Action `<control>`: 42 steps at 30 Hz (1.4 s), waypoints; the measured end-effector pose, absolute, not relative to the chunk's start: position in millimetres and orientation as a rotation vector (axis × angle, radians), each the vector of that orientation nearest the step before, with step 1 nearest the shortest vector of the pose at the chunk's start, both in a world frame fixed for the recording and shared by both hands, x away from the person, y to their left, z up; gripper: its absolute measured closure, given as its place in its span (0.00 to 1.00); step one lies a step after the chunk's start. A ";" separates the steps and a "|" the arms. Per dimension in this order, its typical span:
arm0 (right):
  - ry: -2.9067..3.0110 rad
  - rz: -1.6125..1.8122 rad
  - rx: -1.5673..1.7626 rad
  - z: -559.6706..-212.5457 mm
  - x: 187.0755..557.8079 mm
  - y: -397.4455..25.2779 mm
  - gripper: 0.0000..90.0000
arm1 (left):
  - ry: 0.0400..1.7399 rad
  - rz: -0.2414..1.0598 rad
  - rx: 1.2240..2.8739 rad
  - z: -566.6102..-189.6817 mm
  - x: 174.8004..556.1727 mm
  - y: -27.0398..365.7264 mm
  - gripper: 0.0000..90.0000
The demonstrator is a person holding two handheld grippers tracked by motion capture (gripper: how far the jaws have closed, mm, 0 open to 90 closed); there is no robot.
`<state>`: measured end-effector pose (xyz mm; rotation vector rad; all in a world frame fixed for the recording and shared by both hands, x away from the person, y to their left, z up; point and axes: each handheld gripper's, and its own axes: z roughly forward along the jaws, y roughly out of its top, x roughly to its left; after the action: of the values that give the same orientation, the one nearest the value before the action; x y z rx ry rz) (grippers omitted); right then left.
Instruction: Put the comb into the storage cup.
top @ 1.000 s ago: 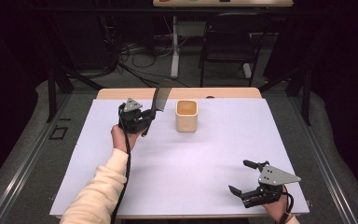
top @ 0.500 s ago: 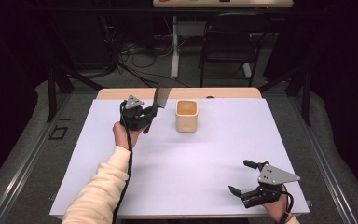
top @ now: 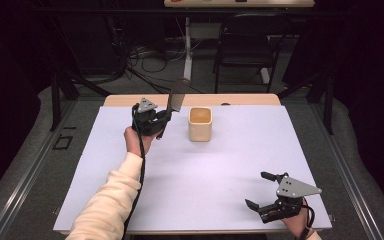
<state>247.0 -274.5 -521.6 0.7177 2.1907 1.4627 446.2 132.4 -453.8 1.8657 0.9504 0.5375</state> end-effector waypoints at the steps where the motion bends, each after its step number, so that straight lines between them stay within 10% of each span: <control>1: 2.191 1.465 0.717 -521.6 247.1 -274.5 0.00 | 0.948 0.538 1.867 -453.3 446.8 131.9 0.80; 42: 2.190 1.463 0.717 -521.6 247.0 -274.6 0.00 | 0.930 0.549 1.795 -446.0 460.5 116.1 0.80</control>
<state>247.0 -274.6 -521.6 0.7167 2.1903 1.4626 460.5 116.1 -446.0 1.7951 0.9304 0.5486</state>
